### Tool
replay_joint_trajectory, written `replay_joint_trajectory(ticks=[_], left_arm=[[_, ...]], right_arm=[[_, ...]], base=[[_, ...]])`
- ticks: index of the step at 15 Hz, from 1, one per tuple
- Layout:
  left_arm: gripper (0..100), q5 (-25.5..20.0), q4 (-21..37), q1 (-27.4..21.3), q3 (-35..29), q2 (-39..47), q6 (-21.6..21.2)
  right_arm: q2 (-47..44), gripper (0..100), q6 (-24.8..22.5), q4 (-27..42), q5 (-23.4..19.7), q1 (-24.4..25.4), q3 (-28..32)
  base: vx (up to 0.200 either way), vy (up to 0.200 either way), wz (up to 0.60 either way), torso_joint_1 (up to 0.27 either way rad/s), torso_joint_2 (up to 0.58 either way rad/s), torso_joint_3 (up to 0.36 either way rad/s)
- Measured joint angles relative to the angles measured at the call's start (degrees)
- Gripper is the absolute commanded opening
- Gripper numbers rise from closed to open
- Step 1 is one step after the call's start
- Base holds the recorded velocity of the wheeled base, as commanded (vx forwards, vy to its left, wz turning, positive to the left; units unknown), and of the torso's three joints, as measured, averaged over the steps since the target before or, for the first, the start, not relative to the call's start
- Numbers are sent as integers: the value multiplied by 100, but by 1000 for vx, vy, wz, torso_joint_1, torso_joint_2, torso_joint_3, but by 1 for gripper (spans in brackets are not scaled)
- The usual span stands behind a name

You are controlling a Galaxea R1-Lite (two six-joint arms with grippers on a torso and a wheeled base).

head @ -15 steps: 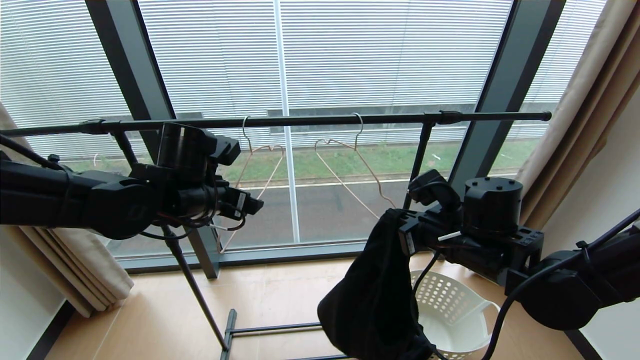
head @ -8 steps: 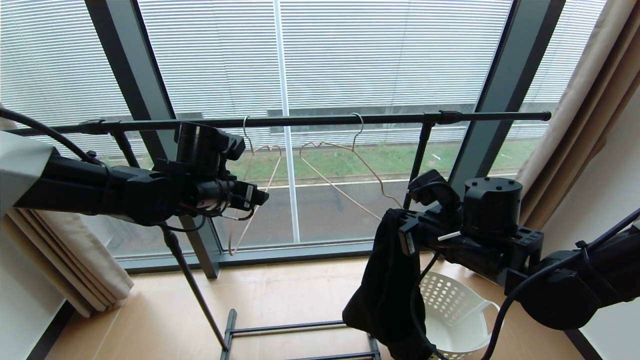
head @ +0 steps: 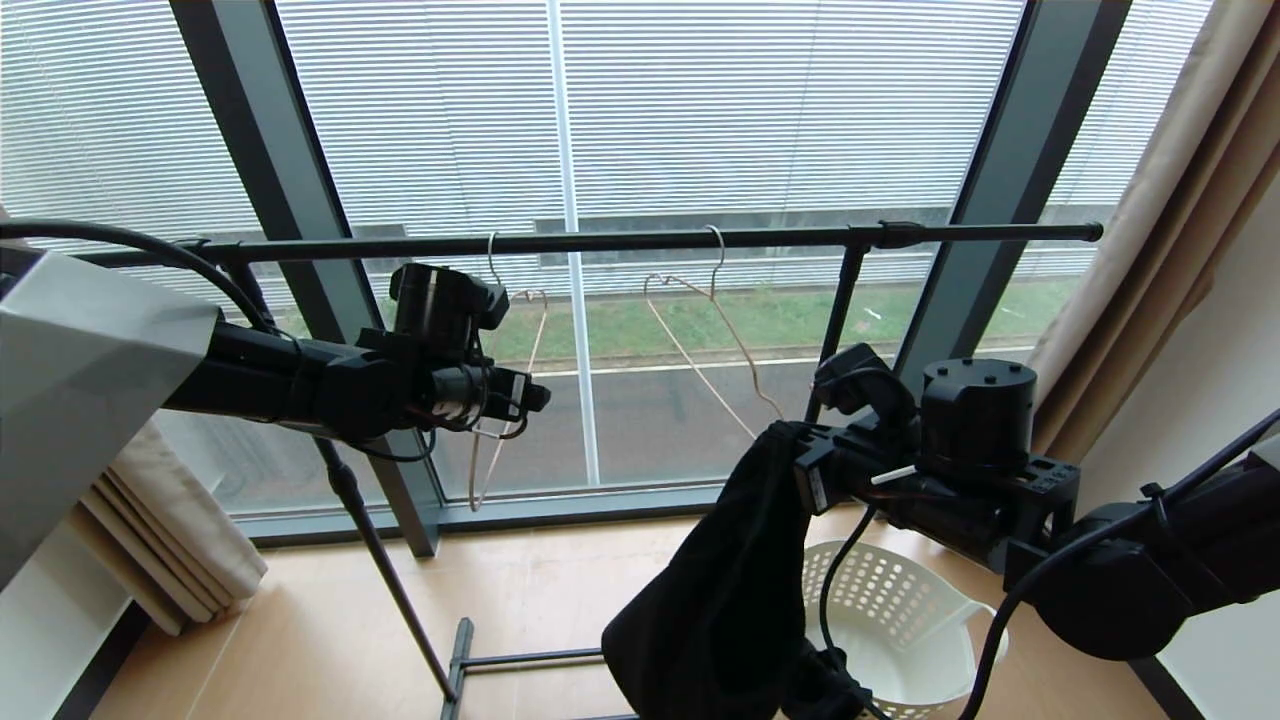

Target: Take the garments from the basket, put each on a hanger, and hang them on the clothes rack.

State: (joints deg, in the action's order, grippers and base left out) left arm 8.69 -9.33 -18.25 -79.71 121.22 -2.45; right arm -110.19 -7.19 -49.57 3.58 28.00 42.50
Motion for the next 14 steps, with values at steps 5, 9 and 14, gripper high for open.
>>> replay_joint_trajectory(ticks=[5, 9, 14], left_arm=[[0, 0, -4, 39, -29, 118, 84], [0, 4, -9, 23, 37, 111, 89], [0, 0, 0, 23, 39, 74, 79]], right_arm=[[-17, 0, 0, 9, 2, 2, 4], [-17, 0, 0, 9, 2, 2, 0], [-17, 0, 0, 4, 2, 5, -5]], base=[[0, 0, 0, 0, 0, 0], [0, 0, 0, 0, 0, 0], [0, 0, 0, 0, 0, 0]])
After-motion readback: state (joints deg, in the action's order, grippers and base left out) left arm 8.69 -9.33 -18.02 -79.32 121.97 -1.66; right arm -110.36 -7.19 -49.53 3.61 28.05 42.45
